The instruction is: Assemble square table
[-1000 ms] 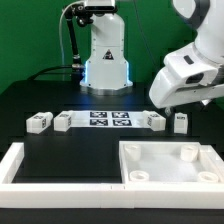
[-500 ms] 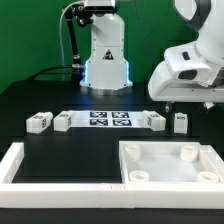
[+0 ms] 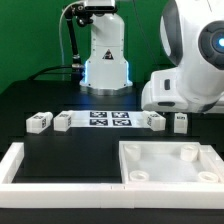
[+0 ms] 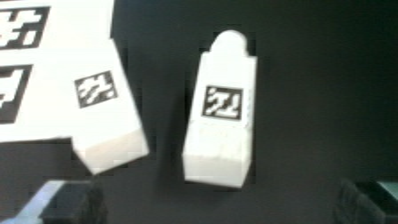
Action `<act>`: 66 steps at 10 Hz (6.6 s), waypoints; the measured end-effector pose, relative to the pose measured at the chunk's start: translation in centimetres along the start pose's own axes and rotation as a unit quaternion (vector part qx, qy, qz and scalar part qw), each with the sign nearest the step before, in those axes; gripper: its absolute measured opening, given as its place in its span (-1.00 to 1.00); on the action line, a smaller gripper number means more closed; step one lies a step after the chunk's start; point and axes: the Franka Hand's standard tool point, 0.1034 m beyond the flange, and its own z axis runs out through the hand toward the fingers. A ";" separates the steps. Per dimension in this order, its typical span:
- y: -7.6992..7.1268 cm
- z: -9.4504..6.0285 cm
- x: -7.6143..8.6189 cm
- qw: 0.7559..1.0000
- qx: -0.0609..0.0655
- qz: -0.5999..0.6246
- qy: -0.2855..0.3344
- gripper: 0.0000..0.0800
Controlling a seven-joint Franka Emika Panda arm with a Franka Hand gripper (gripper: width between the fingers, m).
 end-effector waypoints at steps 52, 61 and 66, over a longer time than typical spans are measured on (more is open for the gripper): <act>3.3 -20.7 3.1 0.909 0.021 -0.103 0.403 -0.27; -1.6 -24.3 5.0 0.730 0.004 -0.124 0.672 -0.27; -0.5 -22.2 5.9 0.706 -0.040 -0.149 0.691 -0.27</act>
Offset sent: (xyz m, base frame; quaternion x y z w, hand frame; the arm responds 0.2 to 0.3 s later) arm -0.0164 0.0202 -0.0071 0.0188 -0.0130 0.0401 0.9989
